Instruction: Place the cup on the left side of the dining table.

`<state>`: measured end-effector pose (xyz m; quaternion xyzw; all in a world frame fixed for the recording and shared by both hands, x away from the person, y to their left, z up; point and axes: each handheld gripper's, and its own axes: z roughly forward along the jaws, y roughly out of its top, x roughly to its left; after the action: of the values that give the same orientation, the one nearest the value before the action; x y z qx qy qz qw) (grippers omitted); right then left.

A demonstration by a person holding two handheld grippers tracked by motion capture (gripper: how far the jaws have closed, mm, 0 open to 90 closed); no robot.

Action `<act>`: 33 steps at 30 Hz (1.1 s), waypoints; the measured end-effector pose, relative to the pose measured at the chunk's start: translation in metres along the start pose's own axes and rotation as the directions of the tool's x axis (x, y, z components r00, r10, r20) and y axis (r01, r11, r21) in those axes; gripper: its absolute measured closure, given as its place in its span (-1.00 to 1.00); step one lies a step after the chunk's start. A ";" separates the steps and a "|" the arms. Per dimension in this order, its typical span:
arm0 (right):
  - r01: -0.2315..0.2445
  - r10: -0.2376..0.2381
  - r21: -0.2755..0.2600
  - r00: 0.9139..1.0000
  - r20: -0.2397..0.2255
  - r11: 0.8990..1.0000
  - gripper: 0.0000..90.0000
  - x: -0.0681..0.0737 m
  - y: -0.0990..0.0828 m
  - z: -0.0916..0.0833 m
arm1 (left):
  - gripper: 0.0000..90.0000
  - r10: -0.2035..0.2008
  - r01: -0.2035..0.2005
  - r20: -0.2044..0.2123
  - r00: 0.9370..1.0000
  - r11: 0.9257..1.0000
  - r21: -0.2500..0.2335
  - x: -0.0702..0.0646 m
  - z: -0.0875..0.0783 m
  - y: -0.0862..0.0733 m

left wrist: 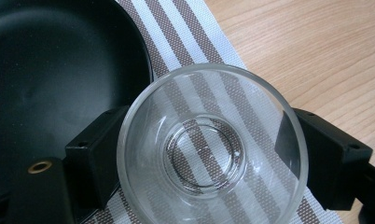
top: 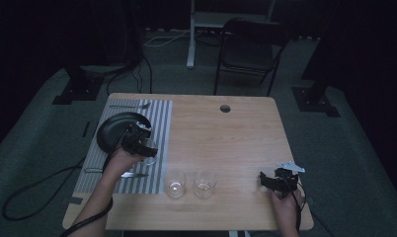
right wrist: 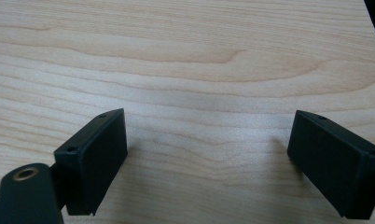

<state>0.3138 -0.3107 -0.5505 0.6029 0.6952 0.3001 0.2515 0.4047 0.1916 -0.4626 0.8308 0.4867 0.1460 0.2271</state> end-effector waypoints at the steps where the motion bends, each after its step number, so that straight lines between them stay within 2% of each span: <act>1: 0.000 0.000 0.000 1.000 0.000 1.000 -0.75 0.000 0.000 0.000 | -0.61 -0.006 0.006 0.001 1.000 1.000 -0.014 0.001 -0.002 0.000; 2: 0.000 0.000 0.000 1.000 0.000 1.000 -0.75 0.000 0.000 0.000 | -0.62 -0.015 0.015 0.005 1.000 1.000 -0.026 0.001 -0.003 -0.001; 3: 0.000 0.000 0.000 1.000 0.000 1.000 -0.75 0.000 0.000 0.000 | -0.74 -0.017 0.017 0.004 1.000 0.999 -0.030 0.000 -0.004 -0.001; 6: 0.000 0.000 0.000 1.000 0.000 1.000 -0.75 0.000 0.000 0.000 | -0.77 -0.017 0.017 0.003 1.000 1.000 -0.027 -0.001 -0.006 -0.002; 8: 0.000 0.000 0.000 1.000 0.000 1.000 -0.75 0.000 0.000 0.000 | -0.94 -0.009 0.008 -0.011 1.000 1.000 -0.029 -0.004 -0.007 -0.003; 10: 0.000 0.000 0.000 1.000 0.000 1.000 -0.75 0.000 0.000 0.000 | -0.97 -0.016 0.016 -0.007 1.000 0.999 -0.042 -0.004 -0.008 -0.005; 12: 0.000 0.000 0.000 1.000 0.000 1.000 -0.75 0.000 0.000 0.000 | -0.97 -0.009 0.006 -0.043 0.999 0.997 -0.078 -0.005 -0.010 -0.008; 13: 0.000 0.000 0.000 1.000 0.000 1.000 -0.75 0.000 0.000 0.000 | -0.97 -0.009 0.006 -0.043 0.999 0.997 -0.078 -0.005 -0.010 -0.008; 14: 0.000 0.000 0.000 1.000 0.000 1.000 -0.75 0.000 0.000 0.000 | -0.97 -0.020 0.014 -0.049 0.999 0.993 -0.120 -0.005 -0.013 -0.011; 15: 0.000 0.000 0.000 1.000 0.000 1.000 -0.75 0.000 0.000 0.000 | -0.97 -0.024 0.017 -0.048 0.999 0.991 -0.134 -0.006 -0.013 -0.013; 16: 0.000 0.000 0.000 1.000 0.000 1.000 -0.75 0.000 0.000 0.000 | -0.97 -0.020 0.013 -0.051 0.998 0.991 -0.136 -0.006 -0.014 -0.015; 18: 0.000 0.000 0.000 1.000 0.000 1.000 -0.75 0.000 0.000 0.000 | -0.97 -0.009 -0.005 -0.097 0.995 0.990 -0.142 -0.008 -0.015 -0.018; 20: 0.000 0.000 0.000 1.000 0.000 1.000 -0.75 0.000 0.000 0.000 | -0.97 -0.020 0.006 -0.099 0.995 0.990 -0.140 -0.008 -0.016 -0.019; 21: 0.000 0.000 0.000 1.000 0.000 1.000 -0.75 0.000 0.000 0.000 | -0.97 -0.025 0.013 -0.082 0.996 0.988 -0.151 -0.007 -0.017 -0.022; 27: 0.000 0.000 0.000 1.000 0.000 1.000 -0.75 0.000 0.000 0.000 | -0.97 -0.030 0.019 -0.075 0.997 0.990 -0.139 -0.009 -0.019 -0.032; 33: 0.000 0.000 0.000 1.000 0.000 1.000 -0.75 0.000 0.000 0.000 | -0.97 -0.055 0.044 -0.072 0.996 0.989 -0.139 -0.006 -0.021 -0.045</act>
<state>0.3138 -0.3107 -0.5505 0.6029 0.6952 0.3001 0.2513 0.3585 0.2100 -0.4685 0.7947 0.5042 0.2047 0.2690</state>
